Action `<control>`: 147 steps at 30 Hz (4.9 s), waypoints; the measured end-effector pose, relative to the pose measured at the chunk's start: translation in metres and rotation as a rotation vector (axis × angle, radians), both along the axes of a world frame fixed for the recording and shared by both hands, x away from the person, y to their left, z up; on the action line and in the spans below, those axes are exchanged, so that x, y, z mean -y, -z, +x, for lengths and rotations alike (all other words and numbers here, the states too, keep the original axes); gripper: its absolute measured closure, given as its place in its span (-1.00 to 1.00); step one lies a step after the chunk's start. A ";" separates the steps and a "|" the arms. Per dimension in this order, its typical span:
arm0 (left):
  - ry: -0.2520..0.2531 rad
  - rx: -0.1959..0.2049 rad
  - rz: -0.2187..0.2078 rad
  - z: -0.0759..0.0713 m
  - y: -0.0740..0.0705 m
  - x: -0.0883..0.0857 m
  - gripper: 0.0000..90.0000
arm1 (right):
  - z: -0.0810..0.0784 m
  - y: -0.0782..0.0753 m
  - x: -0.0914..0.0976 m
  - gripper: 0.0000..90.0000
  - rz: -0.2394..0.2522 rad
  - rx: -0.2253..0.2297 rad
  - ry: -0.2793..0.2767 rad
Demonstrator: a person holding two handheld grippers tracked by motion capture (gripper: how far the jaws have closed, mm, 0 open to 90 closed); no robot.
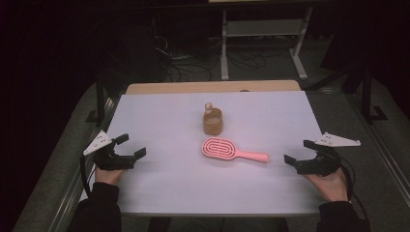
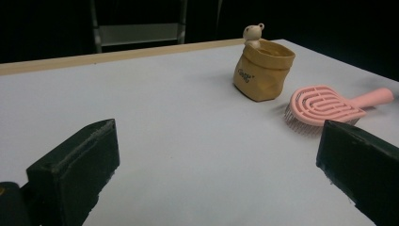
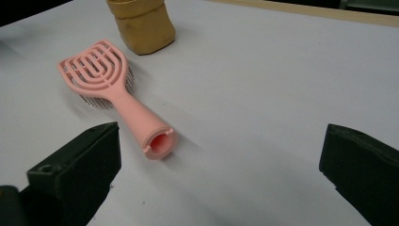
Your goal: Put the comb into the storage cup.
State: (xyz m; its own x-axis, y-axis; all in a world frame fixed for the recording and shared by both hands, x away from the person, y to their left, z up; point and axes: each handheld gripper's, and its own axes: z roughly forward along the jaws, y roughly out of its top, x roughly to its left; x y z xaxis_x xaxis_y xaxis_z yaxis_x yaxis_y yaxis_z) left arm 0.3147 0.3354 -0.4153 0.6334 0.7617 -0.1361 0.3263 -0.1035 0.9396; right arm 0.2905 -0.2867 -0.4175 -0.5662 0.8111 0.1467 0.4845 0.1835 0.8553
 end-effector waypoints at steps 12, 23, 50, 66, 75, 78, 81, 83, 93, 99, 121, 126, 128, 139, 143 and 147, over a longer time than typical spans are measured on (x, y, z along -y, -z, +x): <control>0.020 0.001 0.005 0.002 0.002 0.004 -1.00 | -0.003 -0.001 -0.002 -1.00 -0.020 0.003 -0.015; 0.015 -0.012 0.004 -0.002 0.004 0.004 -1.00 | -0.004 -0.005 -0.008 -1.00 -0.032 0.006 -0.033; 0.014 -0.017 0.015 -0.003 0.006 0.005 -1.00 | 0.019 -0.032 -0.022 -1.00 -0.106 -0.038 -0.102; 0.020 -0.016 0.019 -0.002 0.006 0.006 -1.00 | 0.037 -0.041 -0.033 -1.00 -0.153 -0.063 -0.153; 0.021 -0.015 0.022 -0.002 0.006 0.006 -1.00 | 0.046 -0.045 -0.043 -1.00 -0.177 -0.072 -0.184; 0.023 -0.014 0.023 -0.002 0.006 0.007 -1.00 | 0.048 -0.047 -0.046 -1.00 -0.188 -0.076 -0.196; 0.024 -0.014 0.025 -0.002 0.006 0.007 -1.00 | 0.050 -0.048 -0.050 -1.00 -0.195 -0.078 -0.209; 0.024 -0.014 0.023 -0.002 0.006 0.007 -1.00 | 0.051 -0.048 -0.053 -1.00 -0.200 -0.082 -0.218; 0.027 -0.012 0.025 -0.002 0.006 0.007 -1.00 | 0.058 -0.049 -0.069 -1.00 -0.249 -0.099 -0.267; 0.030 -0.009 0.026 -0.002 0.006 0.007 -1.00 | 0.062 -0.048 -0.079 -1.00 -0.269 -0.112 -0.298; 0.037 -0.017 0.034 -0.001 0.007 0.008 -1.00 | 0.061 -0.040 -0.102 -1.00 -0.340 -0.158 -0.388; 0.037 -0.018 0.034 -0.001 0.007 0.008 -1.00 | 0.062 -0.036 -0.109 -1.00 -0.359 -0.168 -0.414; 0.037 -0.018 0.034 -0.001 0.007 0.008 -1.00 | 0.062 -0.034 -0.112 -1.00 -0.368 -0.173 -0.421; 0.039 -0.018 0.033 -0.001 0.007 0.008 -1.00 | 0.065 -0.022 -0.130 -1.00 -0.417 -0.201 -0.470; 0.043 -0.021 0.037 -0.001 0.007 0.009 -1.00 | 0.065 -0.018 -0.137 -1.00 -0.440 -0.208 -0.486; 0.044 -0.023 0.038 -0.001 0.008 0.009 -1.00 | 0.065 -0.015 -0.143 -1.00 -0.456 -0.215 -0.503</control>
